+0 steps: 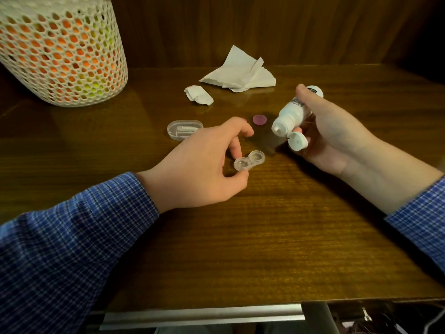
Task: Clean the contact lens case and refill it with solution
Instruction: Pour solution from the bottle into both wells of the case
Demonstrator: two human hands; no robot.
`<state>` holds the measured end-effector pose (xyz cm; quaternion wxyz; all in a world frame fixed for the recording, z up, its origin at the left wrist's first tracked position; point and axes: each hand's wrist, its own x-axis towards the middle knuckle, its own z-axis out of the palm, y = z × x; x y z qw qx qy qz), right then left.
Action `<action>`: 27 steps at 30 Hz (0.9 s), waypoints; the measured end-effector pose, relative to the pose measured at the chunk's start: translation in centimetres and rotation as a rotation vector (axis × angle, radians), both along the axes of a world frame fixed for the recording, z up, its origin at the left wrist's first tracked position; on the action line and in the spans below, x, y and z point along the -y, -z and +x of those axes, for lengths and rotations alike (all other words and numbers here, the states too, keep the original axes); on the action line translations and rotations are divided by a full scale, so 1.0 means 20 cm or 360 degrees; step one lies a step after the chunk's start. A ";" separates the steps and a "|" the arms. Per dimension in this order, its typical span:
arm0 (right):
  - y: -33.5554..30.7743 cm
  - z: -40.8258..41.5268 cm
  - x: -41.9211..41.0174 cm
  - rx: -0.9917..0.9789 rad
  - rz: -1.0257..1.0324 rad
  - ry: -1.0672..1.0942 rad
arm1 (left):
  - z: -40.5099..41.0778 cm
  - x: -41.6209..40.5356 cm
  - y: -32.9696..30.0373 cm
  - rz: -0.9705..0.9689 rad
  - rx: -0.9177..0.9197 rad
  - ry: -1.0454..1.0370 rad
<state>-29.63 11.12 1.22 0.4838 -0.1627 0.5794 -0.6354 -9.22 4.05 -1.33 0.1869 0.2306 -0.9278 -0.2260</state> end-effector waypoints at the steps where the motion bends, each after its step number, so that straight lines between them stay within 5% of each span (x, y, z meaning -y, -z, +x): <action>1: 0.00 0.00 0.00 0.0006 -0.0008 -0.0003 | 0.00 -0.01 0.00 -0.0003 0.0001 0.0019; 16: 0.00 -0.01 0.00 0.0044 -0.0068 -0.0005 | -0.04 -0.03 0.01 0.0064 -0.0220 0.0022; 27: 0.01 -0.01 0.00 -0.0053 0.0009 -0.0008 | -0.09 0.01 0.00 0.0319 -0.0088 0.0035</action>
